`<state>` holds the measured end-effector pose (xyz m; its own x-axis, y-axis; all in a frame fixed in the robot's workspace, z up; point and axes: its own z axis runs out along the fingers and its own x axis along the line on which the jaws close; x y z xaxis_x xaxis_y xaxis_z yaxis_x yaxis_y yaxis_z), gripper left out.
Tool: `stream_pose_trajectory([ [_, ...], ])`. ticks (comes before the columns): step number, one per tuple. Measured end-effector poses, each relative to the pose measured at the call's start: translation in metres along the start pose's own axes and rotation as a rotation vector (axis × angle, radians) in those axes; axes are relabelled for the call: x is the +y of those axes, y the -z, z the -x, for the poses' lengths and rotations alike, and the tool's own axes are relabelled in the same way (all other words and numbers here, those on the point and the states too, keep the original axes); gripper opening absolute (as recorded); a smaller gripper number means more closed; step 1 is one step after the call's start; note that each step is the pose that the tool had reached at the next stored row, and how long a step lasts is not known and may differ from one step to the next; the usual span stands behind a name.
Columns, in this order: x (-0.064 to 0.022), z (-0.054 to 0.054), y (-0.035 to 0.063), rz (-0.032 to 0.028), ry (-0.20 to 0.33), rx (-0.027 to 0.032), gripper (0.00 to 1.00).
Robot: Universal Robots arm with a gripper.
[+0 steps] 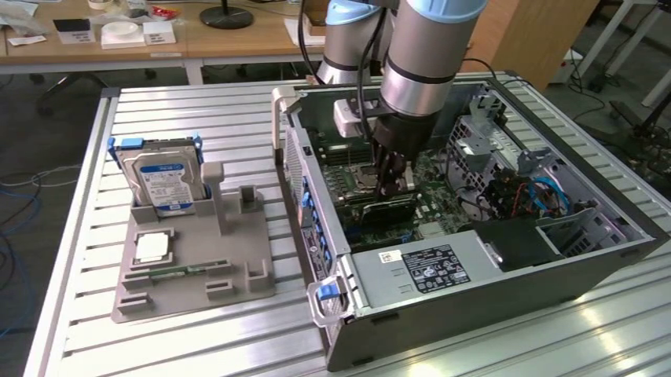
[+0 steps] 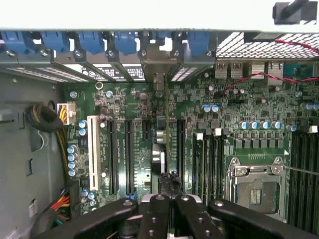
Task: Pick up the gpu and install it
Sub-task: 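Press down on the gpu until it lock into place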
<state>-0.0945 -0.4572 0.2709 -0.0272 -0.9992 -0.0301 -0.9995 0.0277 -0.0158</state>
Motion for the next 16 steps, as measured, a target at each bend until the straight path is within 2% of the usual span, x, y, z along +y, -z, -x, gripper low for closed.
stream_pose_trajectory([
  [16,0.001,0.0022,-0.0048,-0.0001,0.0,-0.0002,0.11],
])
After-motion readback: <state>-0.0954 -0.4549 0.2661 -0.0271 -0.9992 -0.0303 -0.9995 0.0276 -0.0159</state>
